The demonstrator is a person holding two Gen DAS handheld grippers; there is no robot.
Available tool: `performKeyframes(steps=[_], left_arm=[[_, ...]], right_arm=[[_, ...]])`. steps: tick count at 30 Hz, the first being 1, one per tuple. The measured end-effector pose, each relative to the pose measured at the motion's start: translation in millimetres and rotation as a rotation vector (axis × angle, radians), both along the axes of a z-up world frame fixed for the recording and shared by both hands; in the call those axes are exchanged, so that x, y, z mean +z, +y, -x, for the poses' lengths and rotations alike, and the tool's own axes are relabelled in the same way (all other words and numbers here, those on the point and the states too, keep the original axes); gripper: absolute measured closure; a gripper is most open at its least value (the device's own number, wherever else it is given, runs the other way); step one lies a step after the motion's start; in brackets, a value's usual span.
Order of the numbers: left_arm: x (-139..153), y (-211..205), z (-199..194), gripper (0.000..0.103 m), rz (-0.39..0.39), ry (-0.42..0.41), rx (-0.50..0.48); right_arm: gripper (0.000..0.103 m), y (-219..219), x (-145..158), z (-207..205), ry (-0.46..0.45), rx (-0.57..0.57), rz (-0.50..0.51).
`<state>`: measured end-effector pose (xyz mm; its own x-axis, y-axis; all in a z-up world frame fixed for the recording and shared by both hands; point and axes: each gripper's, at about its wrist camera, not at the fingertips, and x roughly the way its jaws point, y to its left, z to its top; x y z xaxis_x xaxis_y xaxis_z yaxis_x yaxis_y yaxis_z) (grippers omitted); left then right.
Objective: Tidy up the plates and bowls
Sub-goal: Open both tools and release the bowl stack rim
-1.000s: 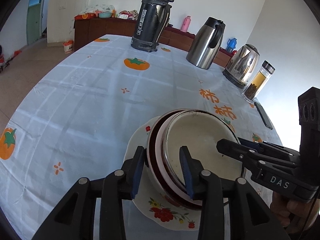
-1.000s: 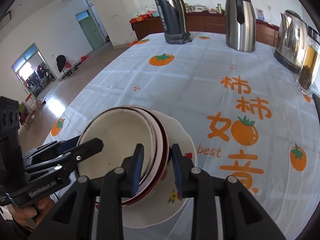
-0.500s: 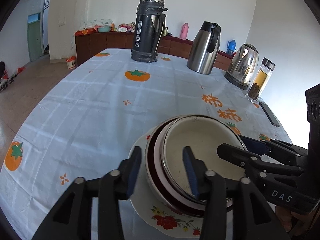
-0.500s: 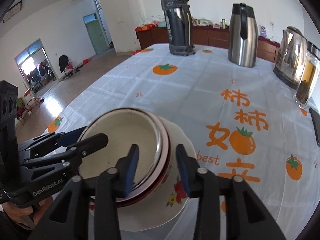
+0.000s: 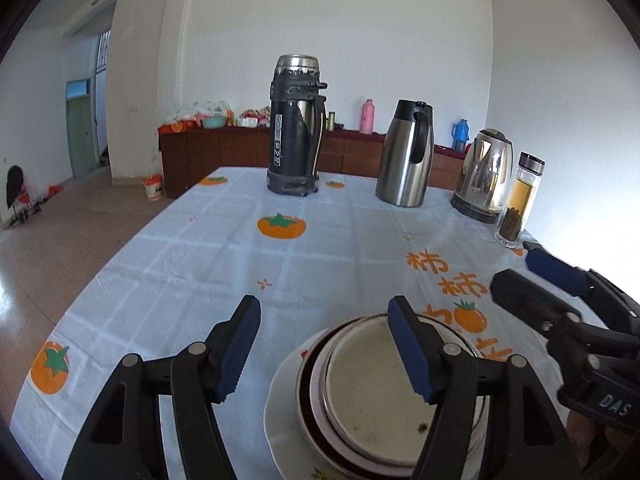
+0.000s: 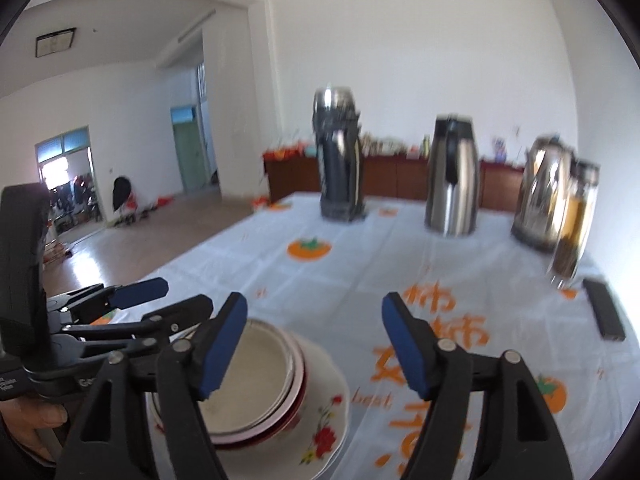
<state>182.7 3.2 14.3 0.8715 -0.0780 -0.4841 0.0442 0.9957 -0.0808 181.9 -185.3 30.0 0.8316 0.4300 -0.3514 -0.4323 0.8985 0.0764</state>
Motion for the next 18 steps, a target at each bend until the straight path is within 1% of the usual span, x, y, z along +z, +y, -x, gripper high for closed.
performKeyframes(steps=[2,4,7,10,15,18], left_arm=[[-1.2,-0.7,-1.1,0.035,0.003,-0.019,0.002],[-1.4,-1.4,-0.5,0.034,0.002,-0.049,0.004],[-0.4,-3.2,1.9,0.034,-0.005,-0.089,0.007],[0.6,-2.9,3.3,0.034,0.008,-0.115,0.003],[-3.4,-2.5,4.1,0.034,0.002,-0.132,0.007],[-4.9,-3.2,3.3,0.034,-0.003,-0.127,0.008]], right_arm=[[0.029,-0.5,1.8,4.6,-0.053,-0.013,-0.005],[0.028,-2.0,2.1,4.8,-0.081,-0.018,-0.018],[0.024,-6.1,3.7,2.3,-0.084,-0.033,-0.033],[0.022,-13.3,5.0,1.8,-0.09,-0.058,-0.052],[0.018,-19.2,3.3,2.2,-0.091,-0.077,-0.07],[0.017,-21.3,3.2,3.2,-0.106,-0.092,-0.076]])
